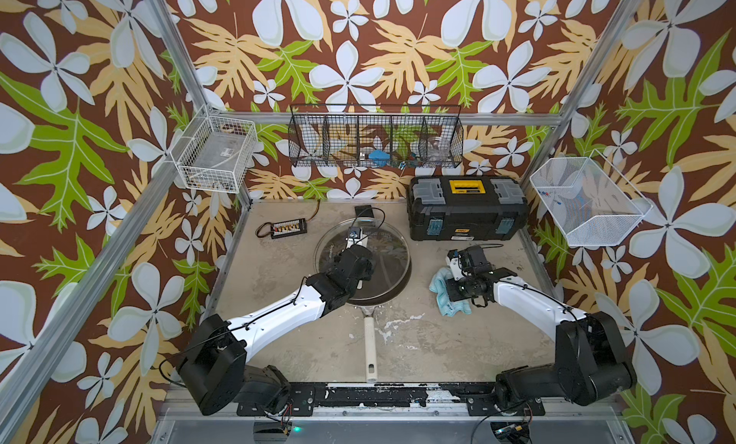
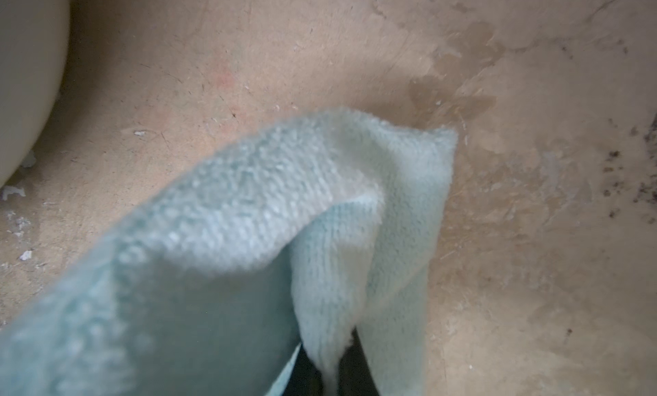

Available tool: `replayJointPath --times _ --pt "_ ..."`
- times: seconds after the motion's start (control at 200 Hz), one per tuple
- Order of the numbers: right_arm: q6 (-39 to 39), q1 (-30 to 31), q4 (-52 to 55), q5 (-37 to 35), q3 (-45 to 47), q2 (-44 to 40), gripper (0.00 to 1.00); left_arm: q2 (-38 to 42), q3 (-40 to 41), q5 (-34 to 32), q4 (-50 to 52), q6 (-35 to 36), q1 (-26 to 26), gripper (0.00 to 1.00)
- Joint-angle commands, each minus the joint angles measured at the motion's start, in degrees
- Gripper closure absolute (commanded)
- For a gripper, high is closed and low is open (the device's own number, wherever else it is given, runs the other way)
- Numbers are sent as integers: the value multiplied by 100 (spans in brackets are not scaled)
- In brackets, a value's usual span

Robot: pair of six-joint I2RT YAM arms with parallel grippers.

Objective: Wipe the pot lid with a cloth
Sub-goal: Place the pot lid on the cooking pot.

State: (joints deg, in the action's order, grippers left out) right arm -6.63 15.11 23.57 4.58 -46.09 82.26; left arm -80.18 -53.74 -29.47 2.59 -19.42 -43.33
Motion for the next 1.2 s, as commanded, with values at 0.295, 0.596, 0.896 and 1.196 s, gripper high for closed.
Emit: replayJointPath --times 0.295,0.596,0.896,1.196 --pt "-128 4 -349 165 169 272 94 -536 -408 -805 -751 -337 -401 100" --pt "-145 9 -355 122 165 282 83 -591 -330 -1083 -677 -632 -510 100" --pt "-145 3 -337 88 155 302 79 -628 -333 -1258 -664 -782 -571 100" --pt "-154 9 -327 170 161 301 62 -714 -350 -1316 -573 -807 -606 100"
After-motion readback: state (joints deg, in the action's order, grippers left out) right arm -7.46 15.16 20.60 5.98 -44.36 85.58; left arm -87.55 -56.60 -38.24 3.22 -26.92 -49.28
